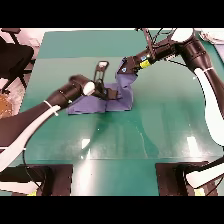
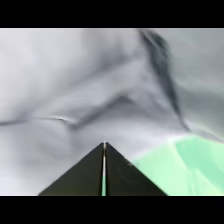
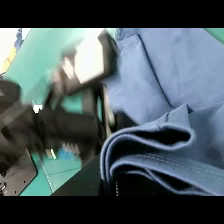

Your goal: Fold the shirts.

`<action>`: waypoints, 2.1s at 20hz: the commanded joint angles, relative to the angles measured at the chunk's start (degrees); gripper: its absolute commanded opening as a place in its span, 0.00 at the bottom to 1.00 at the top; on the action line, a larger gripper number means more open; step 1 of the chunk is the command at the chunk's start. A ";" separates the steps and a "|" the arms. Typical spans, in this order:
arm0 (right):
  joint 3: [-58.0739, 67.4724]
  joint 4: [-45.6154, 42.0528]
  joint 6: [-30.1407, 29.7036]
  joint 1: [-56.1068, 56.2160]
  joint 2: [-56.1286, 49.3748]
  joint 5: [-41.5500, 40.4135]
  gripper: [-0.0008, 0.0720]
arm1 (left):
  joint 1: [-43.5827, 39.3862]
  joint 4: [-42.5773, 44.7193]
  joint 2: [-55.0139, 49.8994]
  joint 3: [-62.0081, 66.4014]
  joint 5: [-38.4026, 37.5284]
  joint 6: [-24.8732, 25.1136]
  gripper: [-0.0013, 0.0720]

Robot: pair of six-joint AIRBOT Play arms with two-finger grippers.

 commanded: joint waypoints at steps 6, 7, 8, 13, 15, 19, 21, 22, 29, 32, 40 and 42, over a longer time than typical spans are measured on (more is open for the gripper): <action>3.06 0.09 1.46 2.43 2.14 -3.91 0.03 | 19.80 4.26 9.70 -0.02 -7.10 9.57 0.04; 4.57 0.07 1.62 3.26 1.31 -4.00 0.03 | 22.05 4.44 10.38 -0.02 -7.91 10.62 0.04; 6.19 0.09 2.10 4.13 0.28 -4.00 0.03 | 24.37 4.44 11.06 0.00 -8.33 11.39 0.04; 9.88 0.07 4.02 8.26 -5.07 -5.75 0.03 | 30.25 4.46 13.31 0.00 -9.33 13.53 0.05; 8.09 0.07 4.02 9.75 -6.51 -7.17 0.04 | 30.56 4.42 13.38 0.00 -10.01 14.93 0.05; 7.65 0.07 4.07 13.73 -10.84 -9.11 0.04 | 30.56 4.15 13.38 0.00 -9.94 14.86 0.05; 7.65 0.09 4.63 15.63 -12.96 -11.78 0.04 | 30.56 4.07 13.38 0.00 -9.90 14.86 0.05; 7.67 0.09 4.94 16.35 -14.03 -12.85 0.04 | 30.56 3.89 13.38 0.00 -9.97 14.86 0.05; 7.67 0.63 6.62 18.84 -20.04 -19.89 0.04 | 30.56 1.14 13.38 0.00 -10.01 14.91 0.05; 7.67 0.63 6.82 18.91 -20.55 -22.95 0.04 | 30.56 0.96 13.38 0.00 -10.05 14.91 0.05; 7.72 5.53 6.49 18.88 -20.55 -24.57 0.43 | 30.56 -0.26 13.38 0.00 -10.29 15.41 0.05; 7.72 8.07 6.25 18.93 -20.52 -24.46 0.51 | 30.56 -0.28 13.38 0.00 -10.32 15.41 0.05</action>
